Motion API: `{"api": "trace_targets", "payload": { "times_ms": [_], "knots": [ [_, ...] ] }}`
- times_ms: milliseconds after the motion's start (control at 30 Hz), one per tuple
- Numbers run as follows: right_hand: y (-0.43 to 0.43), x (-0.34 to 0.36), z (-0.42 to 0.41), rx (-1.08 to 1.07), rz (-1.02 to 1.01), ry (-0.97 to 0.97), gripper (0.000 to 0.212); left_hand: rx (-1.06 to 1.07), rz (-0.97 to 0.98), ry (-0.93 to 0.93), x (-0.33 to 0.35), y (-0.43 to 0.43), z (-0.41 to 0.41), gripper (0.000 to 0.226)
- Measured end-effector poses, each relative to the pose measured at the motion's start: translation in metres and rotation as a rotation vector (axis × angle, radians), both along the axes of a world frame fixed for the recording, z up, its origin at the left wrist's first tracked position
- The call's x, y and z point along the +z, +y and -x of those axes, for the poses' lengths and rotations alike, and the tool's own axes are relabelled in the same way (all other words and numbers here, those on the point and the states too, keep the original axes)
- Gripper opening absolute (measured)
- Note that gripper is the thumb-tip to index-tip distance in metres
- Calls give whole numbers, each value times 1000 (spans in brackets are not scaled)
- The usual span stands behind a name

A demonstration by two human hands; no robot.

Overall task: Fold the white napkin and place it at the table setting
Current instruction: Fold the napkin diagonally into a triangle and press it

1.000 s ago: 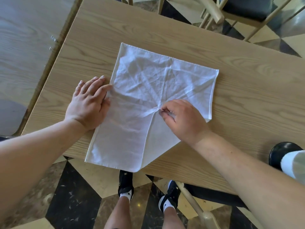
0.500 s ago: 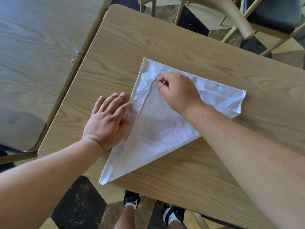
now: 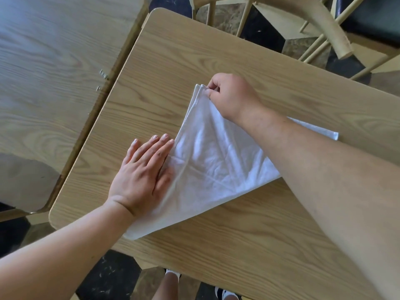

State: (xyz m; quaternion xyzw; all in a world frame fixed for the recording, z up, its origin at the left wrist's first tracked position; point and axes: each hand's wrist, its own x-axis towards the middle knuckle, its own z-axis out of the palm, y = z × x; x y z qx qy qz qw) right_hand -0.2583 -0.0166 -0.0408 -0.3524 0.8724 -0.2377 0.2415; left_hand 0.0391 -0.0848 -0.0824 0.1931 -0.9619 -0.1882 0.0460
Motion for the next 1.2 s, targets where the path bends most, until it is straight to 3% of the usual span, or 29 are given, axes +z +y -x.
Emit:
{"api": "trace_targets", "payload": {
  "times_ms": [433, 567, 633, 733, 867, 1000, 1200],
  "knots": [
    [-34, 5, 10, 93, -225, 72, 18, 7, 29, -1, 2, 2, 3, 55],
    [-34, 5, 3, 77, -240, 185, 23, 9, 46, -16, 4, 3, 3, 53],
    [-29, 5, -3, 59, -190, 323, 28, 9, 59, -29, 4, 3, 5, 53],
    [-12, 0, -27, 38, 73, 508, 26, 9, 88, -39, 5, 5, 5, 52],
    [29, -18, -88, 224, 261, 409, 48, -2, 97, -71, 9, 10, 8, 53],
    [56, -30, -139, 360, 181, 306, 60, 4, 101, -91, 10, 3, 7, 53],
    [96, -44, -129, 424, -56, 382, 68, 8, 106, -68, 11, 10, 10, 55]
  ]
}}
